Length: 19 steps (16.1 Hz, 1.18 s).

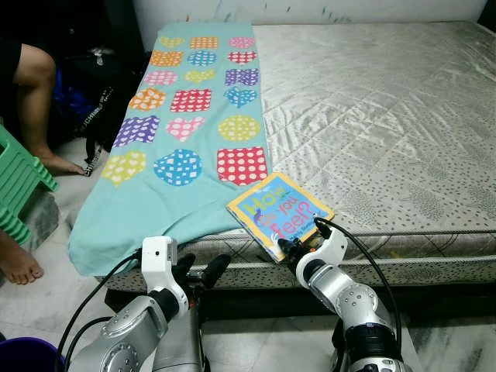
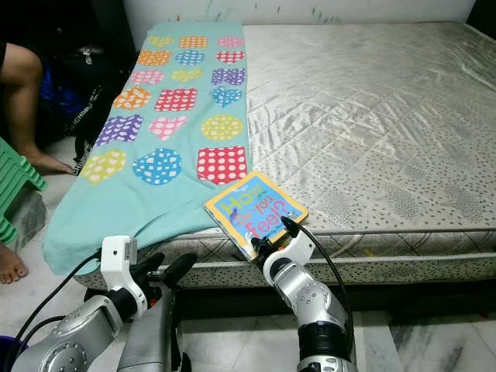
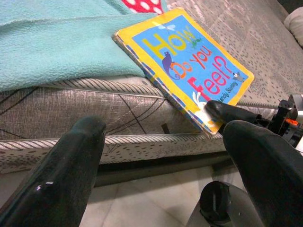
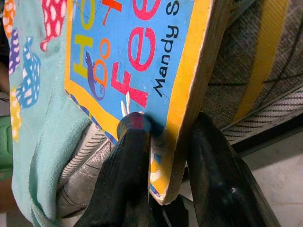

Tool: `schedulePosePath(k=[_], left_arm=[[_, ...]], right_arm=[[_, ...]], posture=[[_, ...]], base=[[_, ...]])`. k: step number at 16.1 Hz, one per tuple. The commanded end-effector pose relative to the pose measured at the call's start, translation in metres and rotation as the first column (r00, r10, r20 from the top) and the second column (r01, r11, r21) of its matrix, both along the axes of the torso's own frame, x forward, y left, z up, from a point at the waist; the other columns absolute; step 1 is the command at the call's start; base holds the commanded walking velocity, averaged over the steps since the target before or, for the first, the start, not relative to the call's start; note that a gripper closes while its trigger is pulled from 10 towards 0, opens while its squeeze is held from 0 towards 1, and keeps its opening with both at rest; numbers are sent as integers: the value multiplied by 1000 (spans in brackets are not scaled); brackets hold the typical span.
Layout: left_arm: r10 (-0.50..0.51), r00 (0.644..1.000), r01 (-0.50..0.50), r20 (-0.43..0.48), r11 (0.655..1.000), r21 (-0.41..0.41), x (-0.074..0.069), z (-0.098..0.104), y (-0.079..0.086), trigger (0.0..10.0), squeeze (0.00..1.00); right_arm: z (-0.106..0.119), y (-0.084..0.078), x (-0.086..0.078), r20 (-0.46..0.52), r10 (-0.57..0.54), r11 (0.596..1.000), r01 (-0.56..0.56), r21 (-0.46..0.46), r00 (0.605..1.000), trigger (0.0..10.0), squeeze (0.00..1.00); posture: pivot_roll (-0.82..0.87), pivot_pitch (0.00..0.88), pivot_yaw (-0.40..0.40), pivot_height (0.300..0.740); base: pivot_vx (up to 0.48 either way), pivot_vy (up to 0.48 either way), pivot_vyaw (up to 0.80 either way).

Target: Clean up the room

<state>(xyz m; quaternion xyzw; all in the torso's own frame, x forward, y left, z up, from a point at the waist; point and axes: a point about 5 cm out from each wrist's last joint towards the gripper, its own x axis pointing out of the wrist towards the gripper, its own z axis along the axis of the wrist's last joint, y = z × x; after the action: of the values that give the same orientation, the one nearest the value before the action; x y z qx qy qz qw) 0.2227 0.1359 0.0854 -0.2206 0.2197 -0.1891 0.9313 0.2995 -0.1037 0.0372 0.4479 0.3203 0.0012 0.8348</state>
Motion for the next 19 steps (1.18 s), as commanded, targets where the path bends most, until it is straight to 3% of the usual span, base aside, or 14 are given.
schedulePosePath(k=[1,6,10,12,13,15,17,19], left_arm=[[-2,1000,2,18,1000,8,1,4,0,10000,0],[3,1000,-3,23,1000,4,3,4,1,10000,0],[50,997,-50,52,999,7,8,8,6,10000,0],[123,988,-126,88,992,20,13,11,13,10000,0],[196,973,-201,123,979,33,18,14,21,10000,0],[230,955,-249,186,965,87,21,19,28,10000,0],[230,941,-271,248,952,145,24,22,31,10000,0],[231,931,-286,283,943,169,25,25,31,10000,0]], right_arm=[[-2,17,-1,-36,15,1000,-14,27,999,0,0],[0,14,2,-8,-12,999,12,38,1000,0,0],[29,4,13,183,-22,1000,25,-13,983,0,0],[54,-1,16,328,50,990,-4,-139,943,0,0],[75,-8,15,427,136,956,-5,-293,894,0,0],[90,-20,13,479,161,900,72,-431,863,0,0],[97,-27,12,478,177,840,120,-529,861,0,0],[106,-32,11,522,170,803,190,-565,836,0,0]], posture=[[-25,43,15,501],[-25,32,12,501],[-27,21,13,501],[-37,10,15,501],[-46,0,15,501],[-54,0,14,501],[-63,0,17,501],[-73,0,24,501]], base=[[0,0,0],[0,0,0],[0,0,0],[0,0,0],[0,0,0],[0,0,0],[0,0,0],[0,0,0]])
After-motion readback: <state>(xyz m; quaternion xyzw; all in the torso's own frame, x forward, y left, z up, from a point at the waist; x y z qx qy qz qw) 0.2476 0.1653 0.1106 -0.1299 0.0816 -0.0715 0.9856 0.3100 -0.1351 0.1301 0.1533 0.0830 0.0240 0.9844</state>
